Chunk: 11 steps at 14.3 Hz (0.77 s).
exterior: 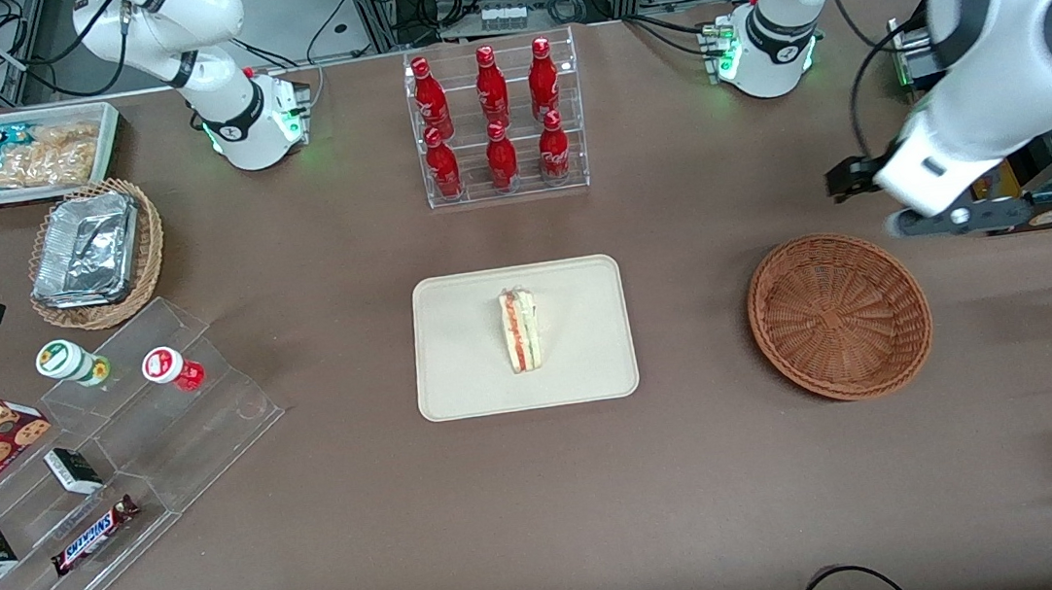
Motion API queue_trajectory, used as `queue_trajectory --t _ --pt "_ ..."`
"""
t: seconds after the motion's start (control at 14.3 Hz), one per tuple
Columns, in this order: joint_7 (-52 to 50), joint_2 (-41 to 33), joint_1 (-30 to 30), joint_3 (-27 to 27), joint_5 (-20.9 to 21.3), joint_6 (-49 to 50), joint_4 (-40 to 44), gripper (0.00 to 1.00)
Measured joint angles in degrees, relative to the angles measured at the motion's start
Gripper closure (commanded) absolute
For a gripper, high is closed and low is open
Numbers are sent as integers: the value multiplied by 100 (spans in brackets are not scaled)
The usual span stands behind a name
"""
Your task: Place sandwich from basket to tray
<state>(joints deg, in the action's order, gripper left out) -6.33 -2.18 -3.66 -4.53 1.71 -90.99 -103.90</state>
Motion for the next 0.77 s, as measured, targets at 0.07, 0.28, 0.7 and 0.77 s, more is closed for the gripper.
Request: queue_trajectory --t 0.07,0.28,0.7,0.77 --pt "47 -62 261 -135 0 0 46 0" --pt "96 -106 570 -270 2 -6 401 0" --pt "208 -11 597 -23 -10 -7 849 0" --pt "210 4 597 22 -48 -7 876 0"
